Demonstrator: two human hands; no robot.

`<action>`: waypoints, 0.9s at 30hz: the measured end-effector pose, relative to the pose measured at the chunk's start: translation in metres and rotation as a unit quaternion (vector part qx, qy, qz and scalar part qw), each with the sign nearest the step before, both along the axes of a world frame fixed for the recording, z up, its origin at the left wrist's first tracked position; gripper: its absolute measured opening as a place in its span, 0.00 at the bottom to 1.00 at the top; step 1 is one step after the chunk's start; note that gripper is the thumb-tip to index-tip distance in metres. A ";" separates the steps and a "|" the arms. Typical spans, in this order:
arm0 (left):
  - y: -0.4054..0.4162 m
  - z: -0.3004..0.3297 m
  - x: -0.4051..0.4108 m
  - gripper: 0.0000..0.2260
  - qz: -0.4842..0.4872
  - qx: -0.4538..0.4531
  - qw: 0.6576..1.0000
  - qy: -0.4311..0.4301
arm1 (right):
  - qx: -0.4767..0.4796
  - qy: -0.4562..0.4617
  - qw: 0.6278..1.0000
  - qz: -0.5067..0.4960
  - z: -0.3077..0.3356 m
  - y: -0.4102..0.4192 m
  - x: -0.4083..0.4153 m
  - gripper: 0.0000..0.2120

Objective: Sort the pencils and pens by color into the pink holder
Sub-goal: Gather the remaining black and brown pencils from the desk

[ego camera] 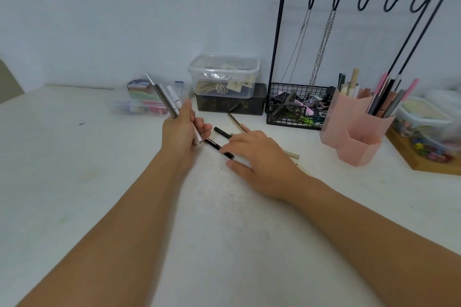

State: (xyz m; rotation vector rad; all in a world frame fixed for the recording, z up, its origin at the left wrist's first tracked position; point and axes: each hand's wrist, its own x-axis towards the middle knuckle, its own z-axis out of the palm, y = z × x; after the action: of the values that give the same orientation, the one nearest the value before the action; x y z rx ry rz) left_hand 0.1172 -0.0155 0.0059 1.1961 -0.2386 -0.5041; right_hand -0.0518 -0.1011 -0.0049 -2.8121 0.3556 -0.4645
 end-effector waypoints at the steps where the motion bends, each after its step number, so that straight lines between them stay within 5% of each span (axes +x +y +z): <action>1: 0.000 0.000 0.002 0.19 0.009 0.001 1.000 0.003 | -0.019 0.015 1.000 -0.002 0.000 0.002 0.001 0.15; 6: -0.002 -0.001 0.004 0.18 -0.003 -0.011 1.000 0.007 | -0.056 -0.002 0.997 -0.043 0.004 0.005 0.003 0.10; 10: -0.003 0.000 0.003 0.17 0.027 0.004 1.000 -0.011 | 0.027 -0.055 0.991 -0.115 0.007 -0.003 0.000 0.04; 18: -0.002 -0.001 0.006 0.17 0.082 0.078 0.993 -0.034 | 0.046 -0.051 0.992 -0.103 0.006 -0.010 0.002 0.11; 23: -0.004 0.001 -0.005 0.21 0.016 0.070 0.995 -0.075 | 0.239 -0.184 0.948 -0.101 0.023 -0.014 -0.001 0.05; 27: -0.005 0.002 -0.015 0.19 -0.035 0.123 0.977 -0.169 | 0.461 -0.247 0.849 -0.078 0.034 -0.018 -0.004 0.03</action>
State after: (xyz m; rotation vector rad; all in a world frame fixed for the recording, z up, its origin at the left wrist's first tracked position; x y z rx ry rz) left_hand 0.1022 -0.0205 0.0076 1.5184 -0.5217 -0.3963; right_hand -0.0558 -0.1190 0.0290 -1.6657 0.5157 -0.7702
